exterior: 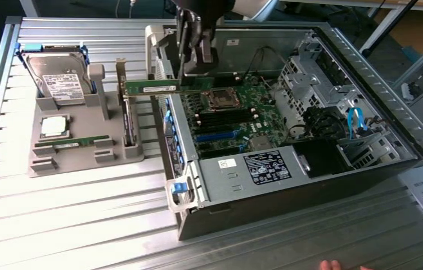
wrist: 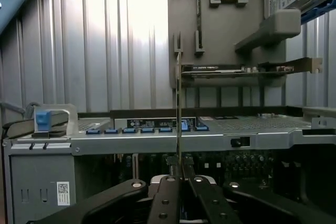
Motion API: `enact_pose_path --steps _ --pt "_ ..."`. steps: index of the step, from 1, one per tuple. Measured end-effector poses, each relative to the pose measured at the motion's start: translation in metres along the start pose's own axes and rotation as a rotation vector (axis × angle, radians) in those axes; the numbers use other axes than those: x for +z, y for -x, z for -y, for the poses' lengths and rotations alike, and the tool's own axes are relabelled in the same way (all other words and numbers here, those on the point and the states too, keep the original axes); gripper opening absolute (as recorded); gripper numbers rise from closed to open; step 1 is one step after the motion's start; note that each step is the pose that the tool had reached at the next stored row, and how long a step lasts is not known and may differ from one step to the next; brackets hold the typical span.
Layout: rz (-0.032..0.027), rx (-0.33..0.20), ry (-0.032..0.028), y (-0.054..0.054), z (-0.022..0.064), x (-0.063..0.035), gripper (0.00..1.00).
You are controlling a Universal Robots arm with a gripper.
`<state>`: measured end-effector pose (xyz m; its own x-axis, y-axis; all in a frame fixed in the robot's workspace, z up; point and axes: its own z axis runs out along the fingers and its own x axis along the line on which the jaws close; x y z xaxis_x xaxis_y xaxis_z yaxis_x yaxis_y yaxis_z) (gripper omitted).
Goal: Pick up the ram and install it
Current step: 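Pick up the ram and move it above insertion slot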
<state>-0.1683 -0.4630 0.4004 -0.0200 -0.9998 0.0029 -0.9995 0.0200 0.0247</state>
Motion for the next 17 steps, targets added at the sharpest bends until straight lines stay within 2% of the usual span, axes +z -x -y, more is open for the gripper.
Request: enact_pose_path --steps 5,9,17 --pt "-0.0002 -0.003 0.0017 -0.001 0.019 -0.0005 0.12" --pt "-0.0002 -0.006 0.0034 -0.002 0.0373 -0.0009 0.12" --pt "-0.0006 -0.015 0.0106 -0.005 0.0888 -0.0022 0.12"
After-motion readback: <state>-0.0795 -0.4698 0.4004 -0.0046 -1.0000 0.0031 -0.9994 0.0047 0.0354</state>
